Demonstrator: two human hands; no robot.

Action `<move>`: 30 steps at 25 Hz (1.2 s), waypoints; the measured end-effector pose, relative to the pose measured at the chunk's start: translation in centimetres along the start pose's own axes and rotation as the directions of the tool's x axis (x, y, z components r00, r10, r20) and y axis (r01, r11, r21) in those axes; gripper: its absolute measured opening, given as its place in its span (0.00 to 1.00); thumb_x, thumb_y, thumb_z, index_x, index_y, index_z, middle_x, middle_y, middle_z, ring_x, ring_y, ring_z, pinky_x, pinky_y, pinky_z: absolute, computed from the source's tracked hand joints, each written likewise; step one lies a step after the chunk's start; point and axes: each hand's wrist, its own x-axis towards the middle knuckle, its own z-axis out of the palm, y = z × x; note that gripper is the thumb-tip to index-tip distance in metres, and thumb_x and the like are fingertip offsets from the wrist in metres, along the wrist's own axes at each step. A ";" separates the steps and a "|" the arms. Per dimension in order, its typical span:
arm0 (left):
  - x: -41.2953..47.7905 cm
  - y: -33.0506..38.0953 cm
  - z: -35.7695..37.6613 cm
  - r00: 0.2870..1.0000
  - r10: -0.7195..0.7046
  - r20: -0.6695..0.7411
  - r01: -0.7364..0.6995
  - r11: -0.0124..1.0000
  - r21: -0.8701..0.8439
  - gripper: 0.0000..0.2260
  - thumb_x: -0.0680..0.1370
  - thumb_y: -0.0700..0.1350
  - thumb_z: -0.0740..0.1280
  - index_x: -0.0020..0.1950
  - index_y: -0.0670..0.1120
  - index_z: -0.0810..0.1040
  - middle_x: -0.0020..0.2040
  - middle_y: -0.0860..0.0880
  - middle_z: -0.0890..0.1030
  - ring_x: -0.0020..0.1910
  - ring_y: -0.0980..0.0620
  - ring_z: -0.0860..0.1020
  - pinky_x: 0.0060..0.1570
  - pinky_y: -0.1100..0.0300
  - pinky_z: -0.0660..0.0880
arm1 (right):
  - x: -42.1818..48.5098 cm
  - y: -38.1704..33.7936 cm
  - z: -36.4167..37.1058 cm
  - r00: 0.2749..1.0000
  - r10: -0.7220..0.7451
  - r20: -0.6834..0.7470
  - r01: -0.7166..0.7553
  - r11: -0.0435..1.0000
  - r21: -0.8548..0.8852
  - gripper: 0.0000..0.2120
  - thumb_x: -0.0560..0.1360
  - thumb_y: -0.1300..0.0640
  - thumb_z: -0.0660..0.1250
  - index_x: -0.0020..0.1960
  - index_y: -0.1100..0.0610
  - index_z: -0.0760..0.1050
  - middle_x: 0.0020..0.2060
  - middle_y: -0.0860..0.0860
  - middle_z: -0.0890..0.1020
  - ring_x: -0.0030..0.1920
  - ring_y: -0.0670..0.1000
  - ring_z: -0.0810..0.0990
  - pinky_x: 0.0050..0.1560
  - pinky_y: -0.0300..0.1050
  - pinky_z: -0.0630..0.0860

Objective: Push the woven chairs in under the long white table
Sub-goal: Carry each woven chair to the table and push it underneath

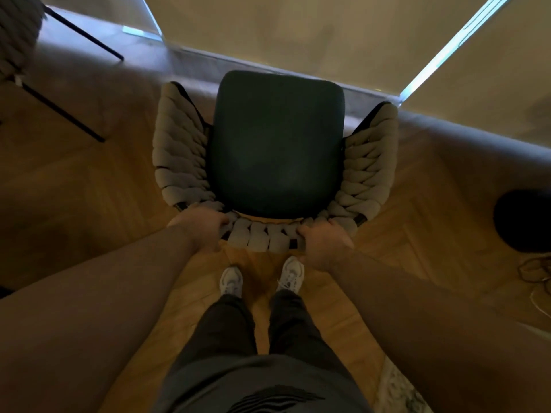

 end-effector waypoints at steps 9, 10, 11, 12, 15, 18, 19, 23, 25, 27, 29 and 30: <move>3.2 -0.6 0.3 0.997 0.059 0.053 -0.068 0.979 0.192 0.24 0.82 0.50 0.62 0.79 0.57 0.65 0.66 0.48 0.78 0.65 0.45 0.76 0.60 0.52 0.73 | 3.0 0.7 -1.4 0.977 -0.016 0.213 0.043 0.991 -0.123 0.22 0.82 0.54 0.62 0.76 0.48 0.70 0.64 0.55 0.79 0.62 0.58 0.78 0.59 0.55 0.77; 3.1 -0.9 0.4 0.998 0.050 0.045 -0.057 0.983 0.176 0.22 0.82 0.49 0.62 0.77 0.57 0.68 0.57 0.49 0.79 0.56 0.47 0.78 0.53 0.53 0.75 | 3.0 0.4 -1.6 0.977 -0.019 0.215 0.047 0.991 -0.126 0.22 0.83 0.55 0.62 0.77 0.47 0.69 0.64 0.55 0.79 0.62 0.58 0.78 0.60 0.55 0.77; 2.9 -1.3 0.5 0.999 0.043 0.028 -0.047 0.985 0.169 0.19 0.82 0.49 0.62 0.74 0.56 0.71 0.49 0.50 0.77 0.49 0.48 0.76 0.48 0.54 0.74 | 2.9 0.0 -1.9 0.977 -0.019 0.215 0.050 0.989 -0.138 0.24 0.83 0.57 0.62 0.78 0.46 0.68 0.65 0.55 0.79 0.63 0.58 0.79 0.60 0.55 0.77; 2.7 -1.8 0.6 0.999 0.042 0.006 -0.043 0.985 0.166 0.16 0.82 0.48 0.61 0.71 0.56 0.74 0.44 0.51 0.74 0.45 0.49 0.74 0.45 0.53 0.74 | 3.0 -0.5 -2.2 0.977 -0.016 0.213 0.050 0.987 -0.151 0.27 0.82 0.58 0.62 0.80 0.45 0.66 0.66 0.54 0.79 0.63 0.58 0.79 0.60 0.55 0.78; 2.4 -4.0 0.1 0.999 0.040 -0.021 -0.036 0.986 0.162 0.11 0.83 0.47 0.61 0.63 0.54 0.77 0.39 0.51 0.70 0.43 0.49 0.73 0.46 0.52 0.72 | 3.8 -2.3 -3.3 0.976 0.007 0.217 0.027 0.988 -0.151 0.31 0.82 0.60 0.62 0.82 0.42 0.62 0.67 0.54 0.79 0.63 0.57 0.79 0.60 0.54 0.79; 2.1 -7.0 -0.2 0.998 0.027 -0.048 -0.020 0.990 0.138 0.09 0.83 0.48 0.61 0.61 0.54 0.77 0.43 0.51 0.73 0.45 0.50 0.74 0.52 0.50 0.75 | 5.1 -4.4 -4.6 0.978 -0.012 0.209 0.041 0.990 -0.137 0.31 0.82 0.59 0.62 0.82 0.42 0.62 0.68 0.54 0.79 0.63 0.56 0.79 0.62 0.55 0.79; 1.8 -7.8 -0.2 0.998 0.019 -0.053 -0.012 0.991 0.132 0.09 0.83 0.48 0.61 0.61 0.54 0.77 0.45 0.51 0.73 0.45 0.49 0.74 0.53 0.50 0.75 | 5.5 -5.1 -5.1 0.978 -0.014 0.210 0.045 0.989 -0.141 0.31 0.82 0.59 0.63 0.82 0.42 0.62 0.68 0.54 0.79 0.64 0.56 0.79 0.62 0.54 0.79; 0.9 -10.8 0.1 0.998 -0.017 -0.056 0.021 0.997 0.076 0.10 0.83 0.50 0.62 0.62 0.53 0.77 0.48 0.50 0.75 0.47 0.49 0.75 0.51 0.52 0.72 | 7.8 -7.1 -7.3 0.973 -0.068 0.218 0.109 0.977 -0.181 0.31 0.82 0.57 0.64 0.82 0.41 0.62 0.67 0.53 0.79 0.64 0.56 0.79 0.61 0.52 0.79; 0.6 -12.0 0.3 0.997 -0.043 -0.067 0.045 0.998 0.038 0.12 0.82 0.50 0.62 0.64 0.54 0.77 0.49 0.50 0.76 0.50 0.48 0.77 0.53 0.51 0.73 | 9.1 -7.7 -8.7 0.973 -0.106 0.206 0.154 0.961 -0.231 0.31 0.81 0.59 0.65 0.81 0.41 0.63 0.65 0.52 0.80 0.62 0.55 0.79 0.58 0.51 0.78; 0.3 -12.9 0.2 0.995 -0.079 -0.055 0.079 0.997 -0.003 0.14 0.81 0.49 0.63 0.67 0.56 0.76 0.51 0.50 0.77 0.53 0.47 0.78 0.55 0.50 0.73 | 10.7 -8.1 -10.2 0.970 -0.147 0.196 0.200 0.938 -0.285 0.30 0.81 0.59 0.65 0.80 0.41 0.65 0.64 0.52 0.80 0.61 0.55 0.80 0.57 0.51 0.77; 0.0 -13.7 0.2 0.992 -0.126 -0.027 0.124 0.991 -0.049 0.16 0.81 0.48 0.64 0.69 0.57 0.75 0.52 0.50 0.78 0.55 0.47 0.79 0.56 0.50 0.73 | 12.2 -8.4 -11.6 0.958 -0.205 0.199 0.262 0.908 -0.326 0.27 0.81 0.57 0.66 0.77 0.42 0.68 0.62 0.52 0.81 0.60 0.55 0.80 0.56 0.51 0.77; -0.2 -14.1 0.2 0.988 -0.150 -0.028 0.148 0.986 -0.071 0.17 0.81 0.48 0.64 0.70 0.57 0.75 0.52 0.51 0.79 0.54 0.47 0.79 0.57 0.51 0.73 | 13.0 -8.6 -12.4 0.949 -0.236 0.209 0.296 0.893 -0.338 0.26 0.81 0.55 0.66 0.77 0.42 0.68 0.62 0.52 0.81 0.60 0.55 0.80 0.56 0.51 0.77</move>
